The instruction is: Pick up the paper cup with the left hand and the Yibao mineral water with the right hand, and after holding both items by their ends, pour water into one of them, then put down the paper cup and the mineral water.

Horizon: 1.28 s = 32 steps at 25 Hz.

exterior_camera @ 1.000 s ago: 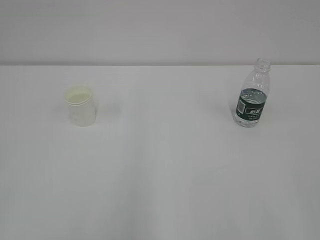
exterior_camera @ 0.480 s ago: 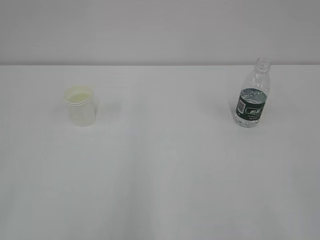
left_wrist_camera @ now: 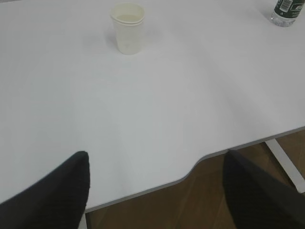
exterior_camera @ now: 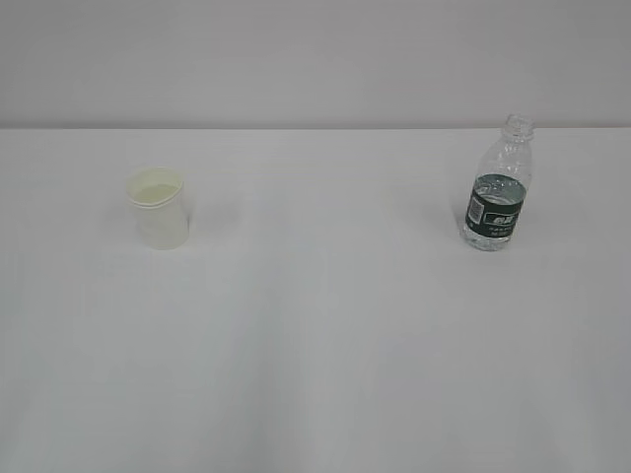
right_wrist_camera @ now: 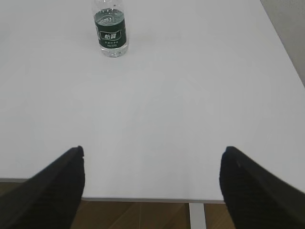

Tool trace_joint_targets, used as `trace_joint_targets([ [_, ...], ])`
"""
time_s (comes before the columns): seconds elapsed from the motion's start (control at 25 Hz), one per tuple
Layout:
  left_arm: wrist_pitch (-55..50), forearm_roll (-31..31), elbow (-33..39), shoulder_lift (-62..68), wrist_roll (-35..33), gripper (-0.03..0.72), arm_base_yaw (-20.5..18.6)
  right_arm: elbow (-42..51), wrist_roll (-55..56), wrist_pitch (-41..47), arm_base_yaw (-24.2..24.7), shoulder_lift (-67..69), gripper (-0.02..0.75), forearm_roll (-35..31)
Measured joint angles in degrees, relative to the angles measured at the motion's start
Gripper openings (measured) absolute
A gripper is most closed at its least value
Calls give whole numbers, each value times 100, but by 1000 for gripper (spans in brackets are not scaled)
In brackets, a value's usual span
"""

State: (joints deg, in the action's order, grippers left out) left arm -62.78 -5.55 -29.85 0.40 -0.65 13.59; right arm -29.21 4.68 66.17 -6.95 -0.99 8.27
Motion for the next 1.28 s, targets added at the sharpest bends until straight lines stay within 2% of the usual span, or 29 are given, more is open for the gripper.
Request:
trace_joint_targets([
  [0.56, 0, 18, 0, 0, 0, 631, 0, 0, 0, 0, 0, 0, 675, 0],
  [0.92, 0, 18, 0, 0, 0, 623, 0, 0, 0, 0, 0, 0, 573, 0],
  [1.28, 0, 18, 0, 0, 0, 615, 0, 0, 0, 0, 0, 0, 557, 0],
])
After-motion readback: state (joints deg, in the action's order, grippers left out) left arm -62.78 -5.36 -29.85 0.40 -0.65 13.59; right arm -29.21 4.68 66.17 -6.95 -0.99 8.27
